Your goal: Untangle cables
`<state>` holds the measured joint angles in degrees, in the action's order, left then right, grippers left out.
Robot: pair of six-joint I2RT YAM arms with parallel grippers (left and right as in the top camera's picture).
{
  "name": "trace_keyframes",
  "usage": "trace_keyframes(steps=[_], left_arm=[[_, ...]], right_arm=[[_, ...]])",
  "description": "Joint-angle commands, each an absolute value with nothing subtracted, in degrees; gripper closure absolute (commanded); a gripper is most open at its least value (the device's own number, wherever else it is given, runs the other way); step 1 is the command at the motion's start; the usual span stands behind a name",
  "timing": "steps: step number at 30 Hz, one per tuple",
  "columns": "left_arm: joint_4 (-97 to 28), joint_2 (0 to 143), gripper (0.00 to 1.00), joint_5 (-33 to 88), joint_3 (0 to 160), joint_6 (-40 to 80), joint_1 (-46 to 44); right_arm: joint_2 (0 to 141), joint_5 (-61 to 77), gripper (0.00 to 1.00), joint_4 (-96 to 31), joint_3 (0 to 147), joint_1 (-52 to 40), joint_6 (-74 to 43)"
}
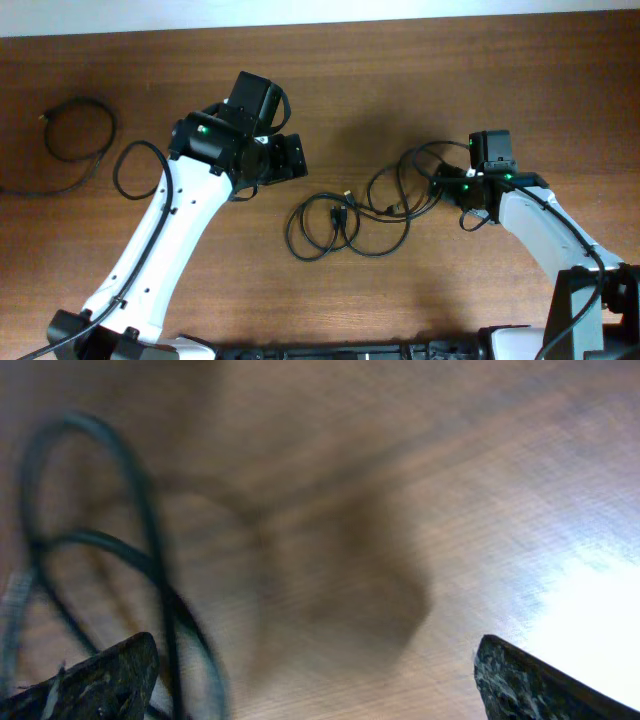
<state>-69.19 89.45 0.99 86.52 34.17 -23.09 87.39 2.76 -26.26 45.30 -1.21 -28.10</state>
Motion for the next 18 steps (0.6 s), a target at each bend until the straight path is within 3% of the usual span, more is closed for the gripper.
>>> trace_keyframes(steps=[1, 9, 10, 12, 13, 18], left_arm=[[-68.8, 88.4, 0.01, 0.2, 86.1, 35.4, -23.2], [-65.2, 88.4, 0.01, 0.0, 86.1, 32.0, -23.4], [-64.5, 88.4, 0.01, -0.1, 86.1, 32.0, -23.4], [-62.3, 88.4, 0.01, 0.0, 86.1, 32.1, -23.4], [-61.1, 88.4, 0.01, 0.0, 86.1, 32.1, -23.6], [-59.5, 88.4, 0.01, -0.1, 86.1, 32.1, -24.7]], right_arm=[[87.5, 12.5, 0.01, -23.3, 45.9, -1.5, -25.4], [77.7, 20.2, 0.0, -23.2, 52.2, -1.5, -27.6], [77.3, 20.4, 0.08, -23.9, 52.2, -1.5, -27.9], [78.0, 19.5, 0.37, -26.9, 51.8, -1.5, -28.2], [79.1, 17.5, 0.41, -29.7, 51.3, -1.5, -31.1], [86.6, 15.2, 0.39, -33.1, 49.0, -1.5, -35.5]])
